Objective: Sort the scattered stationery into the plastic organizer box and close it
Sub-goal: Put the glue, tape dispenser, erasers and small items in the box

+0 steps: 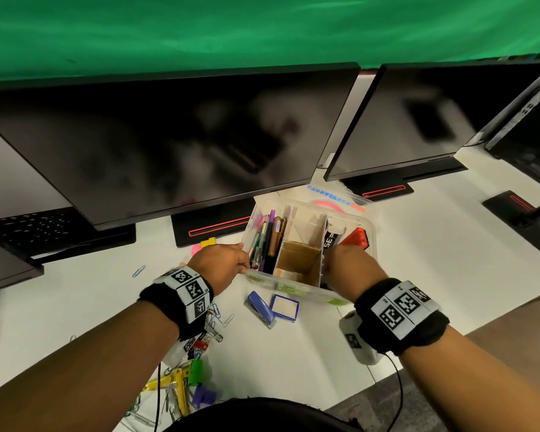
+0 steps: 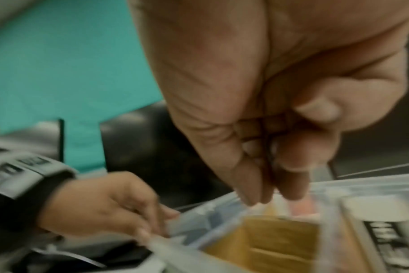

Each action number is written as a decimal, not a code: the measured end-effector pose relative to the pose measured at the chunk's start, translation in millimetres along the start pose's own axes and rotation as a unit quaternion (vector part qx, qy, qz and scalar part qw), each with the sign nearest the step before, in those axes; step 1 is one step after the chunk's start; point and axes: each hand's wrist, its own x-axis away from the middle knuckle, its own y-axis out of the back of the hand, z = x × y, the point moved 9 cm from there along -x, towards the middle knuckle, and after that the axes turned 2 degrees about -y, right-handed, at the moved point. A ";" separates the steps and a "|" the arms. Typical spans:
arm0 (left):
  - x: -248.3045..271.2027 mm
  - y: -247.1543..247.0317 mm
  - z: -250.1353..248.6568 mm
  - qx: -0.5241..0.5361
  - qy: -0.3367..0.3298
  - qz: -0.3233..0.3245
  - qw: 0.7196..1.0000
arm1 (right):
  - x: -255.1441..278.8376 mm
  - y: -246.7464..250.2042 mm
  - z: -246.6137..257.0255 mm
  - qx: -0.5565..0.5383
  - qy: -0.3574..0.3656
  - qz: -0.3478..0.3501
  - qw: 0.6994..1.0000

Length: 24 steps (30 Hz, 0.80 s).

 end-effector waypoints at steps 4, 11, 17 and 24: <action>-1.2 0.5 0.9 -0.004 0.006 0.002 1.000 | 19.1 -32.5 75.9 -0.010 0.159 0.086 0.983; -0.7 -0.5 -0.8 -0.027 0.017 0.016 0.999 | 5.2 -106.7 94.1 -0.019 0.133 0.108 0.985; -1.5 -0.8 -2.3 -0.032 0.016 0.020 0.999 | -6.0 -103.6 110.2 -0.071 0.151 0.061 0.984; -1.4 0.1 1.7 -0.036 0.005 0.002 0.999 | 36.9 -35.1 81.0 -0.142 0.147 0.058 0.977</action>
